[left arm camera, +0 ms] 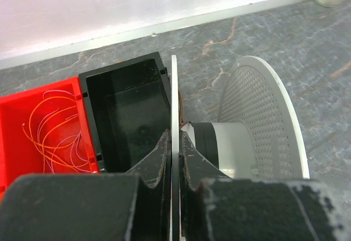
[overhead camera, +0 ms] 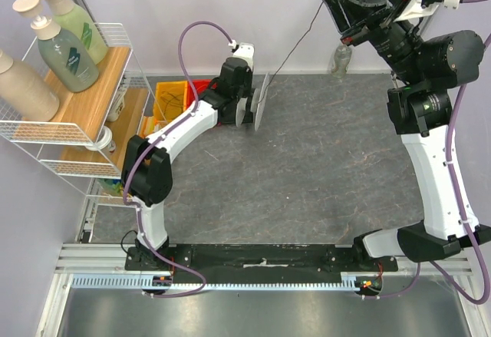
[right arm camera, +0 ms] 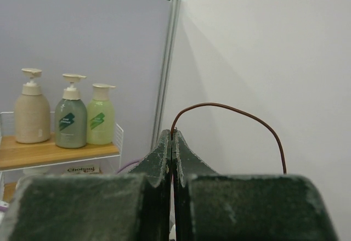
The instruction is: Wrap the cables
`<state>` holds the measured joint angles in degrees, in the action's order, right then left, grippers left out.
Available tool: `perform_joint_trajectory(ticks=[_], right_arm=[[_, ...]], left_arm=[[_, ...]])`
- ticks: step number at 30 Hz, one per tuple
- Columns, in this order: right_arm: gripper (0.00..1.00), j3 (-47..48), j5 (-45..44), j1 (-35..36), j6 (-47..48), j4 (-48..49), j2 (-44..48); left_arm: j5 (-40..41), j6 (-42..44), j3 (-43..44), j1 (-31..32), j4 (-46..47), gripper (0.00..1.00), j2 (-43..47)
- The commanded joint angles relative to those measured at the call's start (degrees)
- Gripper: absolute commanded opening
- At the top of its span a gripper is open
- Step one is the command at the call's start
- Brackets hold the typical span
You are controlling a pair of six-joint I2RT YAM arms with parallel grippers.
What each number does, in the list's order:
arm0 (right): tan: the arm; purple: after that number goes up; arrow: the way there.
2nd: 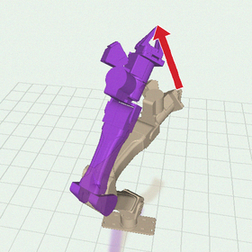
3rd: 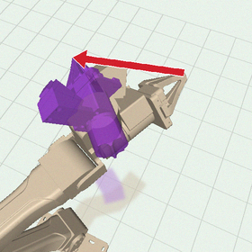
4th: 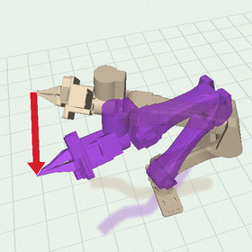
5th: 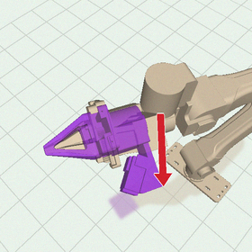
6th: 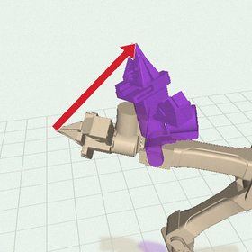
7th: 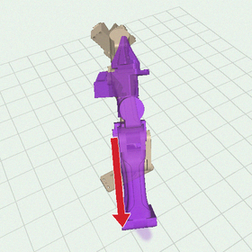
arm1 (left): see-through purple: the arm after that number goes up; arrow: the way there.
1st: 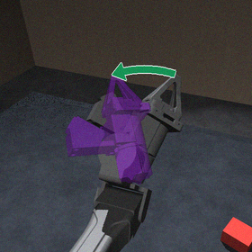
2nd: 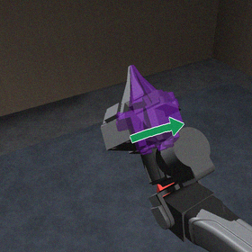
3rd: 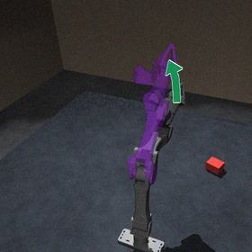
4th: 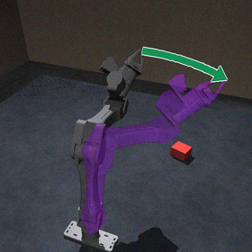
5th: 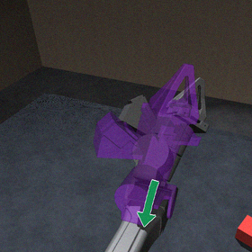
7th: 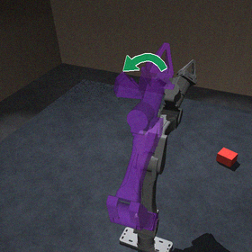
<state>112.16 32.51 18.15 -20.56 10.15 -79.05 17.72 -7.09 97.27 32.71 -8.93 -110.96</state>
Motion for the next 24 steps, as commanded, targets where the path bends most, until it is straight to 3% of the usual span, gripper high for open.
perform_joint_trajectory(ticks=[1, 18, 24], right_arm=[[0.00, 2.45, -7.71, 0.13, 3.67, 0.04, -0.23], [0.00, 2.71, -21.96, -0.66, 15.80, 0.13, -0.32], [0.00, 0.70, -25.82, -2.15, 21.68, -0.13, 0.29]], left_arm=[[-9.08, 5.41, -2.34, 0.51, 10.67, 0.02, 7.59], [-33.35, 24.66, -20.44, 1.22, 17.19, 0.02, 24.11], [-41.77, 21.61, -25.29, -2.46, 14.56, 0.02, 30.61]])
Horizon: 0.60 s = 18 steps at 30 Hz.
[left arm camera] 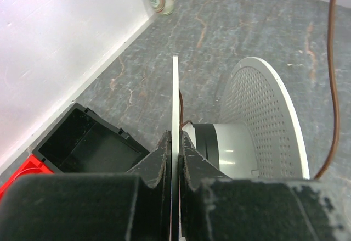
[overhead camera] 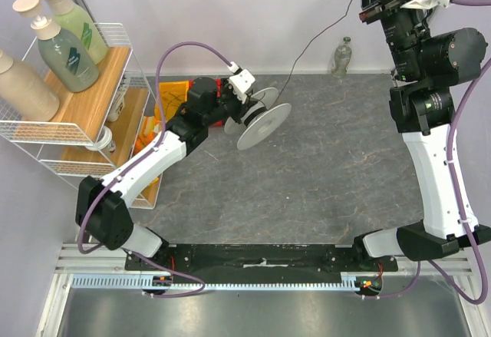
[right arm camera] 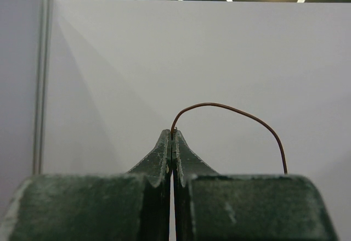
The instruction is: Wrap the cables
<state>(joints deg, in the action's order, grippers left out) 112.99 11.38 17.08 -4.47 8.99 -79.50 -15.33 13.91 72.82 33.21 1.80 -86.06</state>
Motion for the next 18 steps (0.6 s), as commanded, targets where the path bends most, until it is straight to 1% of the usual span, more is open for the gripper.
perform_joint_trajectory(ticks=[1, 6, 10, 15, 18], right_arm=[[0.00, -1.01, -4.78, -1.52, 6.57, 1.03, 1.10], [0.00, -7.76, -5.40, -4.68, 8.69, 1.29, 2.60], [0.00, -13.57, -4.00, -7.84, 11.41, 1.73, 3.30], [0.00, -21.04, -0.84, -12.33, 12.20, 3.48, 2.95], [0.00, -23.77, -0.13, -14.26, 12.99, 3.66, 1.81]], left_arm=[[-11.79, -0.89, -1.18, -4.28, 3.04, 0.02, 6.16], [-20.42, -4.06, -4.52, -8.86, 2.24, 0.02, 10.73], [-24.39, -7.75, -4.97, -11.76, 1.19, 0.02, 12.76], [-29.75, -10.57, -5.75, -13.26, 0.66, 0.02, 15.39], [-31.25, -12.76, -6.11, -13.70, 0.57, 0.02, 16.98]])
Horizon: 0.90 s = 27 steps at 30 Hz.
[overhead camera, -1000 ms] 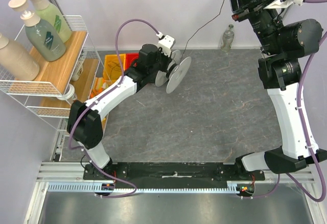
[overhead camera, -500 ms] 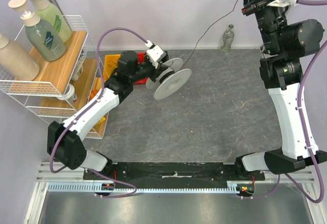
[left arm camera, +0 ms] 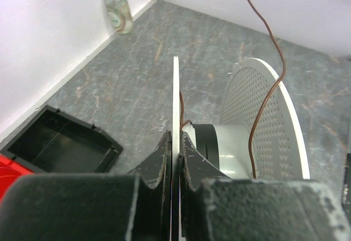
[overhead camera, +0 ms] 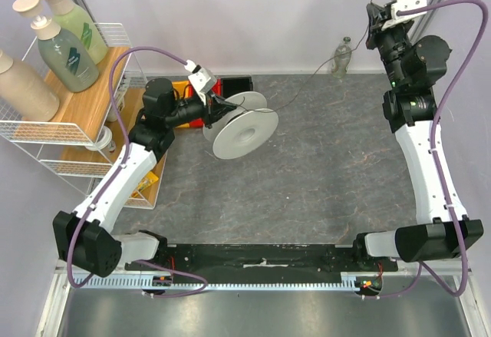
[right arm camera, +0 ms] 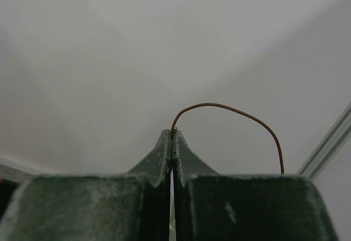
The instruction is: Wrap the cables
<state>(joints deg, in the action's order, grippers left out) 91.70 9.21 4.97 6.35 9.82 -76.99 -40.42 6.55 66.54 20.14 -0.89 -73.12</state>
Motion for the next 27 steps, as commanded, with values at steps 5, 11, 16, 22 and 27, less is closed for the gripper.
perform_joint_trajectory(ticks=[5, 11, 16, 22, 27], right_arm=[[0.00, -5.82, 3.71, -7.95, 3.05, 3.01, -2.90], [0.00, -7.50, 5.90, -13.05, 2.45, 3.09, -5.45], [0.00, -10.13, 11.16, -16.04, 1.91, 3.45, -6.15], [0.00, -14.61, 13.37, -17.10, 4.20, 2.39, -5.63], [0.00, -17.95, 13.90, -17.54, 5.60, 2.31, -4.92]], left_arm=[[-8.18, -13.74, 2.27, -3.79, 3.78, 0.02, 4.30], [-10.46, -16.12, 3.77, -4.76, 5.02, 0.02, 4.39], [-8.36, -24.01, 6.13, -6.08, 7.12, 0.02, 2.82], [-7.74, -40.45, 11.58, -7.92, 12.39, 0.02, -0.88], [-5.73, -48.90, 14.13, -9.42, 14.86, 0.02, -3.16]])
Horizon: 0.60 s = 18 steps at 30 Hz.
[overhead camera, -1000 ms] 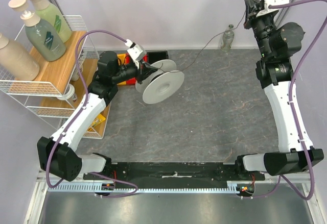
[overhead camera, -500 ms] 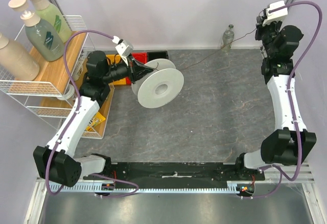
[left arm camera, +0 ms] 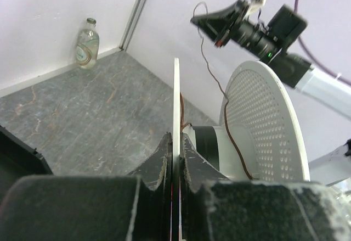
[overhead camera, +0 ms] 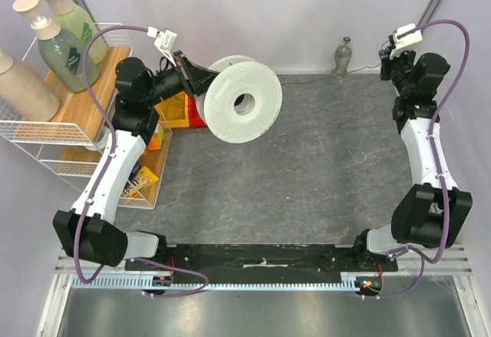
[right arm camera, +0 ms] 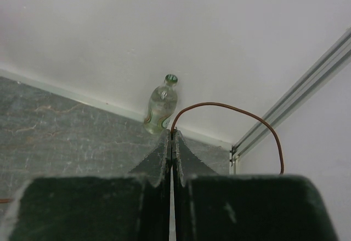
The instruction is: Wrap the cables
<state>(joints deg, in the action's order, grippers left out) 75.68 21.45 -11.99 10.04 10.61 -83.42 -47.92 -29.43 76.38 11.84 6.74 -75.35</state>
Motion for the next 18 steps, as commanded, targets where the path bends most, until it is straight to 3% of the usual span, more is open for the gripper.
perform_joint_trajectory(ticks=[1, 8, 18], right_arm=[[0.00, -2.72, 1.84, -0.67, 2.17, 1.52, 1.76], [0.00, -8.00, 5.00, -0.84, 2.53, -0.24, 4.58], [0.00, -16.08, 12.03, 0.82, 1.20, -5.59, 11.69]], left_arm=[[2.82, -14.06, 4.57, -1.37, 7.67, 0.02, -1.20], [12.31, -20.49, 8.43, -2.61, 7.24, 0.02, -3.48], [32.00, -27.43, 14.50, -2.52, -1.91, 0.02, -6.82]])
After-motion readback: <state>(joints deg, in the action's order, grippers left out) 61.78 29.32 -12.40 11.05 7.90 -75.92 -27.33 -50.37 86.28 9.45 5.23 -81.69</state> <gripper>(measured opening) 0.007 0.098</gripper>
